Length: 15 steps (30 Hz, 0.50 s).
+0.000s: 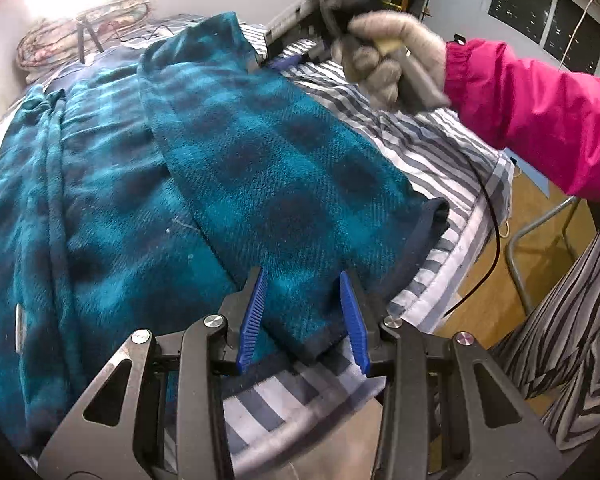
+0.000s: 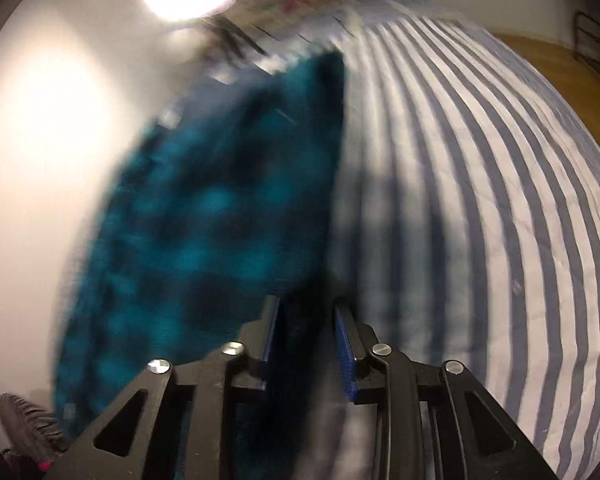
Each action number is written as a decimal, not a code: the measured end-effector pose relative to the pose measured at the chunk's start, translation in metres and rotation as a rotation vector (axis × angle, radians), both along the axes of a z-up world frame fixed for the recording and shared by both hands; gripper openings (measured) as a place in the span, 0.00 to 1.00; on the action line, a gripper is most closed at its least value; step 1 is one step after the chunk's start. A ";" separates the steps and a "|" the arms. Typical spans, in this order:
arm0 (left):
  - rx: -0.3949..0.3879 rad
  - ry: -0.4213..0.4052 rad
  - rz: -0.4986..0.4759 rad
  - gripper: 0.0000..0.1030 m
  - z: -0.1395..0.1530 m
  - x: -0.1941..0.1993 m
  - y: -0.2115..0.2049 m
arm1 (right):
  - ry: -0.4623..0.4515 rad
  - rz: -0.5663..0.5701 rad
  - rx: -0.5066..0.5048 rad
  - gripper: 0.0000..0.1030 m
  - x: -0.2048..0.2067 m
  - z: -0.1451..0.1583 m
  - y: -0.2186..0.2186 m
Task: Fold large clothes
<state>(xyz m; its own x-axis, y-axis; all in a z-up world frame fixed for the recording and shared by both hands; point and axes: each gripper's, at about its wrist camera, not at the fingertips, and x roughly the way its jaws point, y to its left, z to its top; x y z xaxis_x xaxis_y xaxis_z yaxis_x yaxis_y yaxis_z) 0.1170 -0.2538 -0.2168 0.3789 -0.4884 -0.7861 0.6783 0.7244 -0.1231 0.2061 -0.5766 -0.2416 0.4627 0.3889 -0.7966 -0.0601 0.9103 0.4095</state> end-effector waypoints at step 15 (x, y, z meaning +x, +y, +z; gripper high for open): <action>0.100 -0.112 -0.172 0.68 0.017 -0.034 -0.084 | -0.138 -0.087 0.146 0.34 -0.026 0.050 -0.063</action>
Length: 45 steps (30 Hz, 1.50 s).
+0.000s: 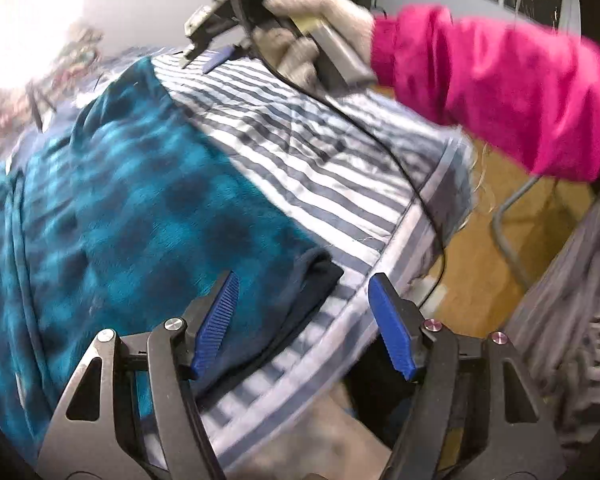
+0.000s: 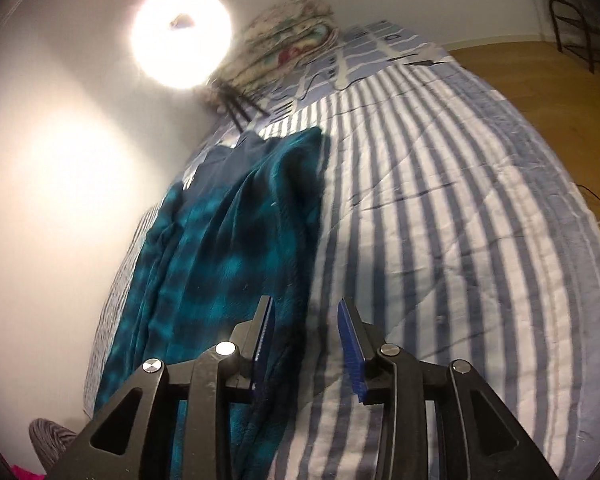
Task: Fold large clothes
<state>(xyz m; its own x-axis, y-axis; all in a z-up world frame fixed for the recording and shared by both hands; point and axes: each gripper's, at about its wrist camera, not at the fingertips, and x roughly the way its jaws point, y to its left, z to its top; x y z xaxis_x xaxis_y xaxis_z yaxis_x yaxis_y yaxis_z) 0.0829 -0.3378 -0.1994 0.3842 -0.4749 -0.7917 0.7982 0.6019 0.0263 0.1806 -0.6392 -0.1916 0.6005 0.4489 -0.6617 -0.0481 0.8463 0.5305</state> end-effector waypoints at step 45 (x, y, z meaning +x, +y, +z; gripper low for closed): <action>-0.452 0.279 0.364 0.09 0.037 0.043 0.139 | 0.160 -0.050 -0.403 0.05 0.094 0.022 0.175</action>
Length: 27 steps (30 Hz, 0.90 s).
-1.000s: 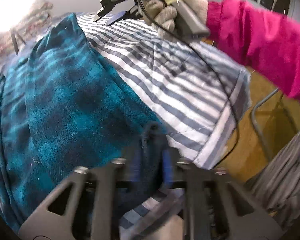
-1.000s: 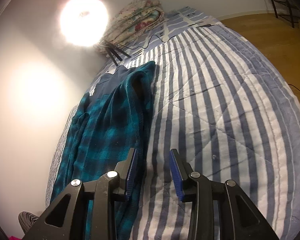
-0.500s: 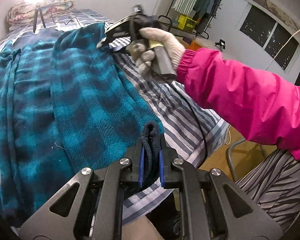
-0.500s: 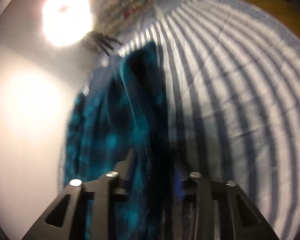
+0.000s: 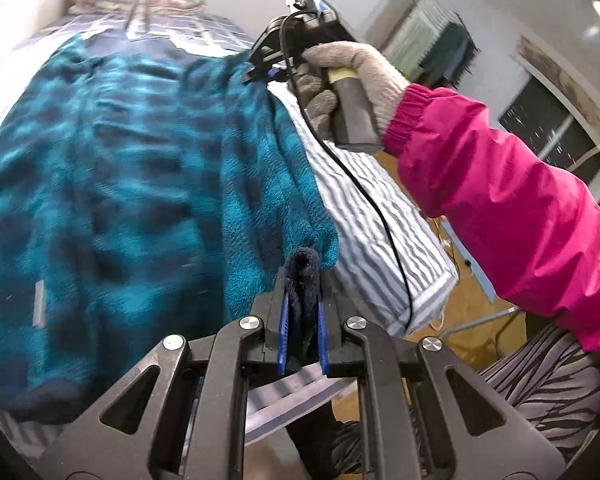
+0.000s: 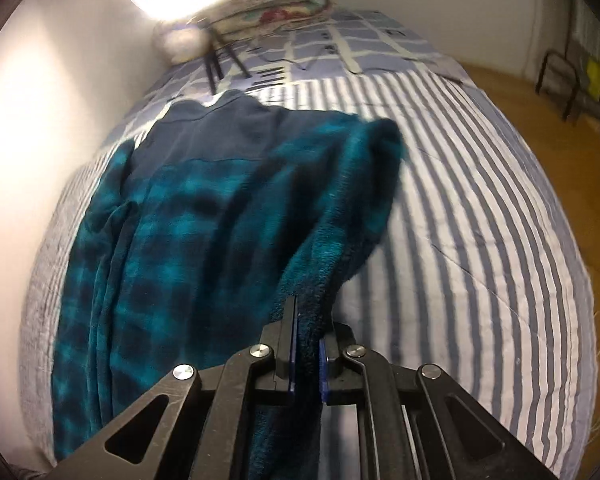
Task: Fold large clothes
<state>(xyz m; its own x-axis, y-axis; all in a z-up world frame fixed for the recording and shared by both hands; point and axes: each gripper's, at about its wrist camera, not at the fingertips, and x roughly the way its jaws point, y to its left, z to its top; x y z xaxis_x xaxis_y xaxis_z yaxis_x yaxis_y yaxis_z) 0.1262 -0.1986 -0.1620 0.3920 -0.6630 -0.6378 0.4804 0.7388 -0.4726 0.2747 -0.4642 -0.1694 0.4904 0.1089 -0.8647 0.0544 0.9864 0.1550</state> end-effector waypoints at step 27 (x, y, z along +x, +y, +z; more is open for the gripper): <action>0.070 0.057 0.148 0.09 -0.030 0.003 0.059 | -0.067 0.386 -0.237 0.05 0.012 -0.028 0.173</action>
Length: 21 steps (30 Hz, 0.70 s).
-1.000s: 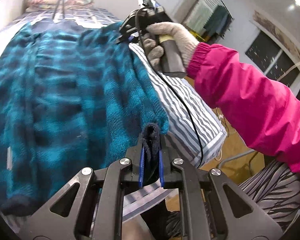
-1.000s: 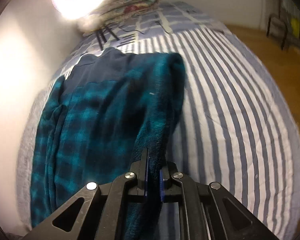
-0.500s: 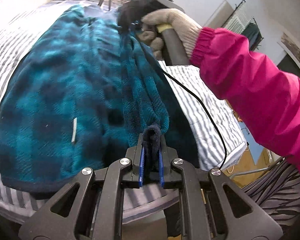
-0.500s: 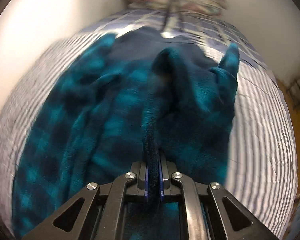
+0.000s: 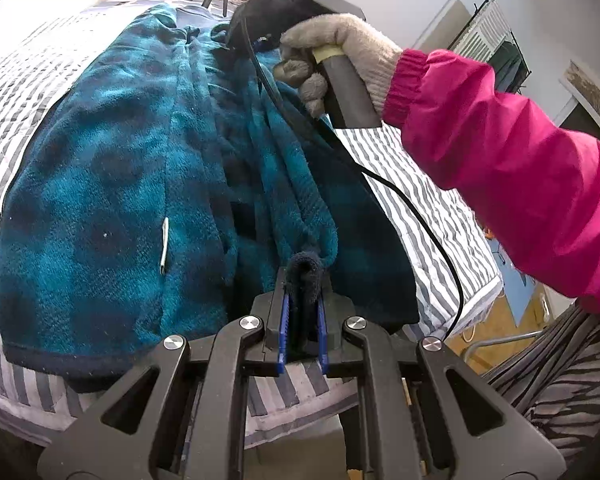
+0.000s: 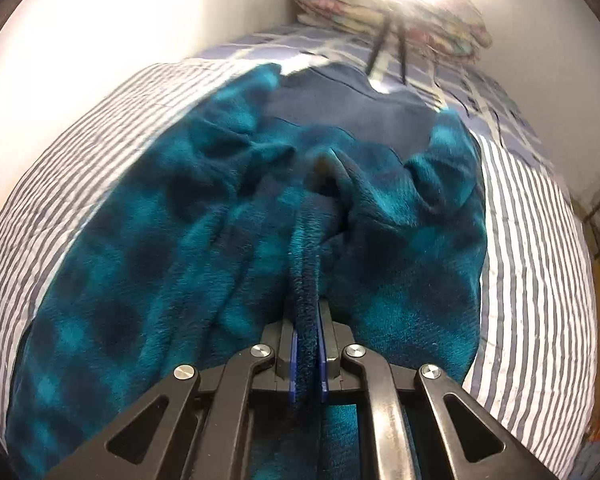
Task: Fold large clothes
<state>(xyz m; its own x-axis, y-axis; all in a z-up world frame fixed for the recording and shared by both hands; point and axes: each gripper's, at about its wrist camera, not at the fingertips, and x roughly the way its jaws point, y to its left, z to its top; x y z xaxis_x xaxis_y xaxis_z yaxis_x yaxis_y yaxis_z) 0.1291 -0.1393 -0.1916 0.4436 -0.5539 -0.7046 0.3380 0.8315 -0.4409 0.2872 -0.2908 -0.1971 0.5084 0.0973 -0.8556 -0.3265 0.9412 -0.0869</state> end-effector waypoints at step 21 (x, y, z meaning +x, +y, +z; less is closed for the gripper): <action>-0.034 0.027 -0.018 0.09 0.002 -0.008 0.013 | 0.020 -0.038 0.390 0.28 -0.070 0.071 -0.089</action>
<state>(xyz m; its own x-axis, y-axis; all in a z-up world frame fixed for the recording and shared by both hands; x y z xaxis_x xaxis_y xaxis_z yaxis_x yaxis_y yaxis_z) 0.1214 -0.1267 -0.1893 0.4145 -0.5858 -0.6965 0.3407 0.8095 -0.4781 0.2173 -0.3799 -0.1257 0.5017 0.3984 -0.7678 -0.2889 0.9138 0.2854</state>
